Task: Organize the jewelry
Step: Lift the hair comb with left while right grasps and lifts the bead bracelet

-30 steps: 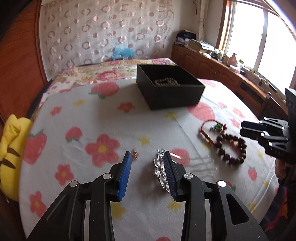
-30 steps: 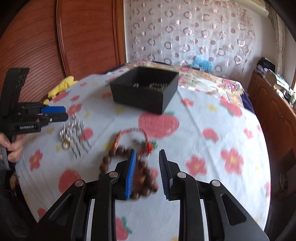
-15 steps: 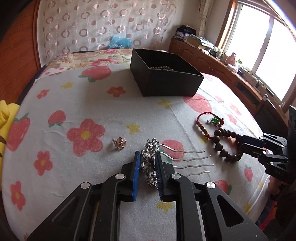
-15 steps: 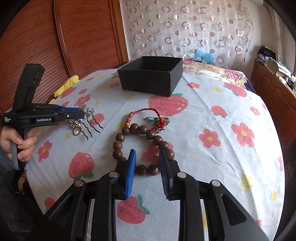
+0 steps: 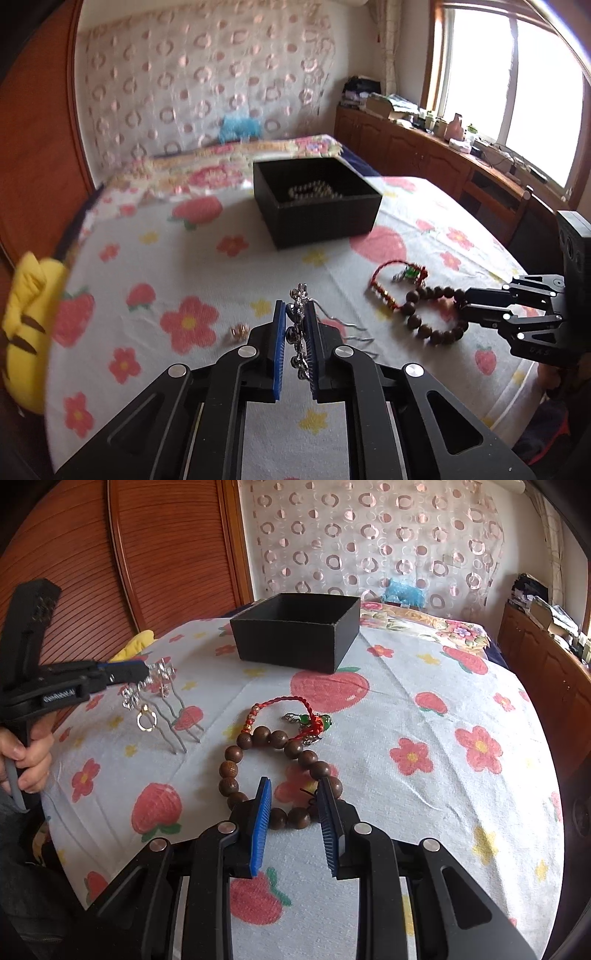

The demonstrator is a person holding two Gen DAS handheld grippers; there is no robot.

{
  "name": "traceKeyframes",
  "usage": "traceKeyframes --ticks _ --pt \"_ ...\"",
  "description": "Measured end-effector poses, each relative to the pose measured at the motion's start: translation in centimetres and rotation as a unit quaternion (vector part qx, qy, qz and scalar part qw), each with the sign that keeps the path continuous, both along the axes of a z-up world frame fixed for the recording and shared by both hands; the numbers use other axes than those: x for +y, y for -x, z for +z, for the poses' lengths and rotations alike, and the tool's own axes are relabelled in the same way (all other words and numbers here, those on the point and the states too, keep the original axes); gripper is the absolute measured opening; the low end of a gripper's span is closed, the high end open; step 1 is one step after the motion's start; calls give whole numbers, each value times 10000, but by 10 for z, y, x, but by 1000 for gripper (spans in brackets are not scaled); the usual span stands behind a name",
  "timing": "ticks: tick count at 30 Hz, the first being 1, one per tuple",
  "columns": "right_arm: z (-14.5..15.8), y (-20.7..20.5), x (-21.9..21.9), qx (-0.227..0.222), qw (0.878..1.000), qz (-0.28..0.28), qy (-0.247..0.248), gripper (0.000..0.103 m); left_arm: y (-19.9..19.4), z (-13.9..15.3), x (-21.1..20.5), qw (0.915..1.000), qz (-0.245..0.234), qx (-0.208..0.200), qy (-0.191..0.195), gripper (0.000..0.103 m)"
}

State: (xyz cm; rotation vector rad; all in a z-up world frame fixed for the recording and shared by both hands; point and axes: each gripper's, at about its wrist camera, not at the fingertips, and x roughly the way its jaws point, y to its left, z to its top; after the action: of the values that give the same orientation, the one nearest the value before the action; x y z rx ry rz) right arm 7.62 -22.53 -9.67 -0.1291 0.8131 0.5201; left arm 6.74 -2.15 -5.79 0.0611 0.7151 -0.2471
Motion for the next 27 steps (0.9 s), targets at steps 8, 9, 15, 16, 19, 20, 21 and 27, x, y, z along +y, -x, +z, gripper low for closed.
traceKeyframes --ticks 8,9,15,16,19,20,21,27 --pt "0 0 -5 -2 10000 -22 -2 28 3 18 -8 9991 -55 -354 -224 7" --pt "0 -1 -6 -2 10000 -33 3 28 4 21 -9 9989 -63 -404 -249 7" --pt "1 -3 -11 -26 10000 -74 18 28 6 37 -13 9971 -58 -661 -363 7" --pt "1 -4 -12 -35 10000 -80 23 28 7 38 -14 9965 -25 -722 -428 7" --pt "2 -7 -12 -53 9999 -98 47 28 9 43 -21 9932 11 -928 -703 7" --pt "2 -8 -11 -62 9999 -101 62 28 9 44 -21 9937 -21 -913 -652 7" --pt "2 -9 -11 -67 9999 -100 72 28 9 45 -21 9941 -32 -897 -616 7" --pt "0 -21 -6 -30 9996 -129 237 28 6 45 -19 9953 -3 -830 -492 7"
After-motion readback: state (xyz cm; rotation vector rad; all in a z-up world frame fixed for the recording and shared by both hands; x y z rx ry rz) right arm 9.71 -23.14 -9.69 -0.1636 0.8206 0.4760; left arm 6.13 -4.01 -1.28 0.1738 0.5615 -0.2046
